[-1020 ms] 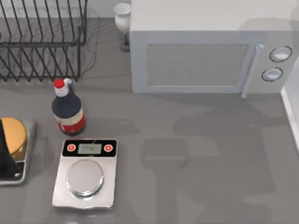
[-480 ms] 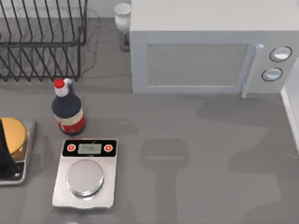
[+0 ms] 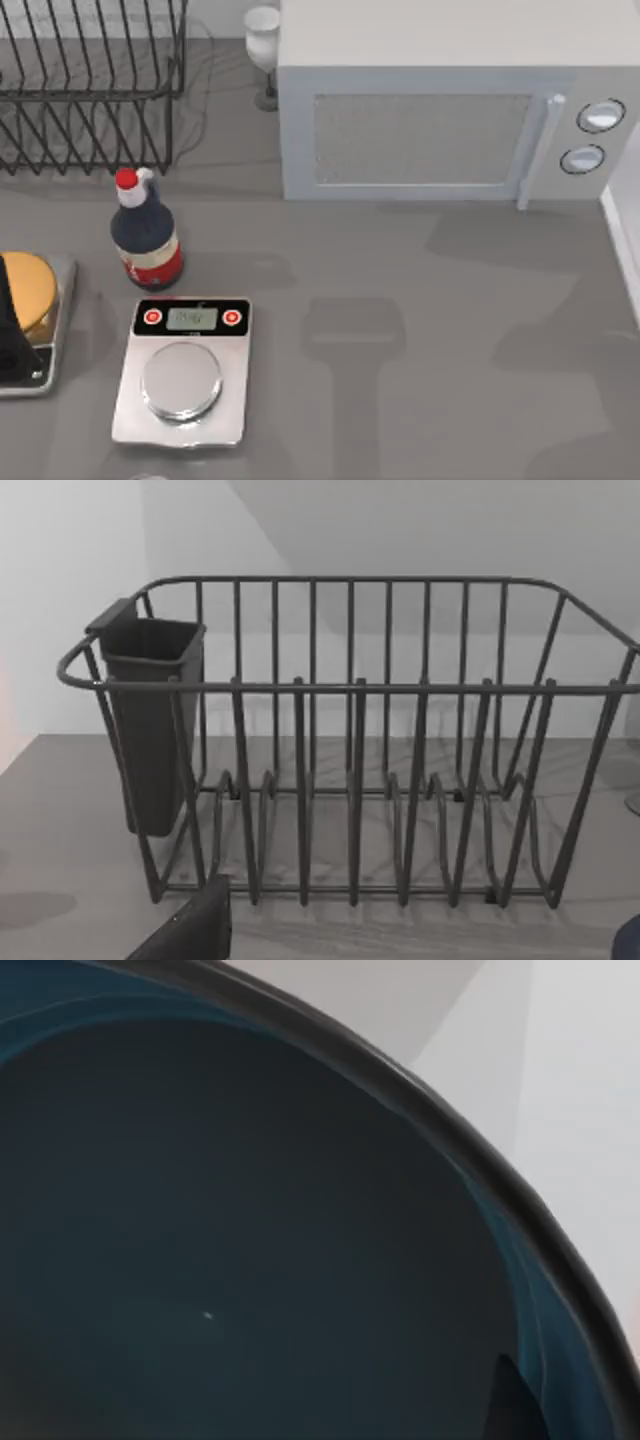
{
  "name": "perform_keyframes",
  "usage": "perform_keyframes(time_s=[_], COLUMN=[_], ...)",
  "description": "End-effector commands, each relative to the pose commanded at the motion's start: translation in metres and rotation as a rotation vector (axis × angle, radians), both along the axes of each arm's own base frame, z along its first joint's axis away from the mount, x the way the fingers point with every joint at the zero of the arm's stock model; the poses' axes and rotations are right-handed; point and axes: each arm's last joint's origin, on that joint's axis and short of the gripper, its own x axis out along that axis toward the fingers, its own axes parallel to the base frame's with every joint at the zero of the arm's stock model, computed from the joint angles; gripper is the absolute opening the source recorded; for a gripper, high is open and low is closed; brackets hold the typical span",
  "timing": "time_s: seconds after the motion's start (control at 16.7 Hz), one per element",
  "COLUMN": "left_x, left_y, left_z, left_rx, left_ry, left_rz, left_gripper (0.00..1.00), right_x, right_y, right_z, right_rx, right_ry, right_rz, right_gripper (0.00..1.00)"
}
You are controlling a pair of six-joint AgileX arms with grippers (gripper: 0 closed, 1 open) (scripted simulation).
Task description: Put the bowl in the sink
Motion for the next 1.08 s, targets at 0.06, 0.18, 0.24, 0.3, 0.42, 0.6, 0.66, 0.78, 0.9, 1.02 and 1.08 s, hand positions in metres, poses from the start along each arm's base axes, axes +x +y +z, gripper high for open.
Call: perform_keyframes(time_s=[0.06, 0.18, 0.24, 0.3, 0.42, 0.6, 0.66, 0.78, 0.9, 1.02, 1.08], left_x=[0.000, 0.000, 0.000, 0.000, 0.000, 0.000, 0.000, 0.000, 0.000, 0.000, 0.000], left_y=[0.000, 0.000, 0.000, 0.000, 0.000, 0.000, 0.000, 0.000, 0.000, 0.000, 0.000], left_z=[0.000, 0.000, 0.000, 0.000, 0.000, 0.000, 0.000, 0.000, 0.000, 0.000, 0.000], left_rx=[0.000, 0.000, 0.000, 0.000, 0.000, 0.000, 0.000, 0.000, 0.000, 0.000, 0.000], left_ry=[0.000, 0.000, 0.000, 0.000, 0.000, 0.000, 0.000, 0.000, 0.000, 0.000, 0.000], left_rz=[0.000, 0.000, 0.000, 0.000, 0.000, 0.000, 0.000, 0.000, 0.000, 0.000, 0.000], left_gripper=[1.00, 1.00, 1.00, 1.00, 1.00, 1.00, 1.00, 1.00, 1.00, 1.00, 1.00], right_x=[0.002, 0.006, 0.009, 0.011, 0.012, 0.009, 0.006, 0.001, -0.002, -0.002, -0.002], right_y=[-0.001, -0.004, -0.006, -0.008, -0.010, -0.008, -0.006, -0.003, -0.001, 0.000, 0.000], right_z=[-0.005, -0.021, -0.032, -0.045, -0.071, -0.108, -0.118, -0.135, -0.145, -0.146, -0.146], right_rx=[0.001, 0.004, 0.005, 0.004, -0.003, -0.016, -0.016, -0.011, -0.005, -0.004, -0.004], right_ry=[0.001, 0.006, 0.009, 0.010, 0.000, -0.018, -0.019, -0.013, -0.006, -0.005, -0.005], right_rz=[0.001, 0.001, 0.001, 0.000, -0.002, -0.003, -0.004, -0.004, -0.005, -0.005, -0.005], right_gripper=[0.00, 0.00, 0.00, 0.00, 0.00, 0.00, 0.00, 0.00, 0.00, 0.00, 0.00])
